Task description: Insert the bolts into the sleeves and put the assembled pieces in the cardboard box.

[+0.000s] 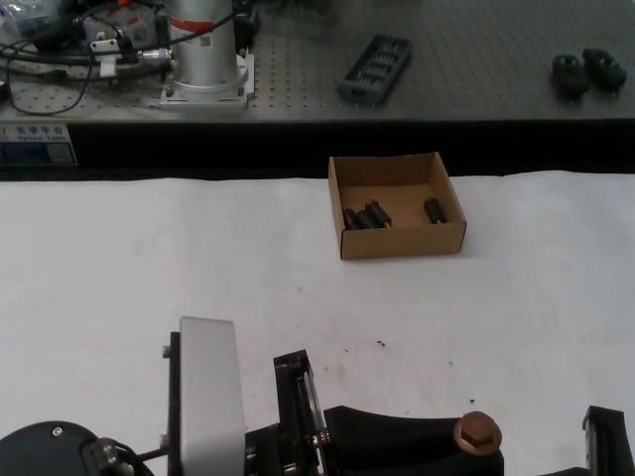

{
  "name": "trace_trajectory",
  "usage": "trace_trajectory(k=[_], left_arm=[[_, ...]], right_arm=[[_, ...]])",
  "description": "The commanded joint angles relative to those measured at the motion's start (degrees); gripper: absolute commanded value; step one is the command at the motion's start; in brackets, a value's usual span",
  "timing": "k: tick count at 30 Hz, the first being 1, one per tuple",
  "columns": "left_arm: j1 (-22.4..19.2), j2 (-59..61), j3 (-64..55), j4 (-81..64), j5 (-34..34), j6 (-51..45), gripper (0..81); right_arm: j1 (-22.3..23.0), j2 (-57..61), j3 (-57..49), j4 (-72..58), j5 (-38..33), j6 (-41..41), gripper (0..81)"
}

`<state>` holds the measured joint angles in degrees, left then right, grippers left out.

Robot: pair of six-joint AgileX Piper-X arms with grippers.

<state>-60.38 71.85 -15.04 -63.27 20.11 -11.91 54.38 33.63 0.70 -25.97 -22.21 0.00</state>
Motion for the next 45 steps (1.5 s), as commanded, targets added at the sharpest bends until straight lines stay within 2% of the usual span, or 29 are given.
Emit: trace_trajectory(k=[1, 18, 45], left_arm=[[-0.31, 0.23, -0.27, 0.27, 0.29, 1.31, 0.6], [-0.31, 0.23, -0.27, 0.18, -1.88, 5.49, 0.6], [-0.31, 0.23, -0.6, 0.35, 0.37, 2.86, 0.6]], right_arm=[[0.12, -0.12, -0.7, -1.23, -0.67, 0.37, 5.2], [0.12, -0.12, -0.7, -0.14, -1.92, 0.37, 5.2], [0.12, -0.12, -0.7, 1.17, -0.13, -0.91, 5.2]])
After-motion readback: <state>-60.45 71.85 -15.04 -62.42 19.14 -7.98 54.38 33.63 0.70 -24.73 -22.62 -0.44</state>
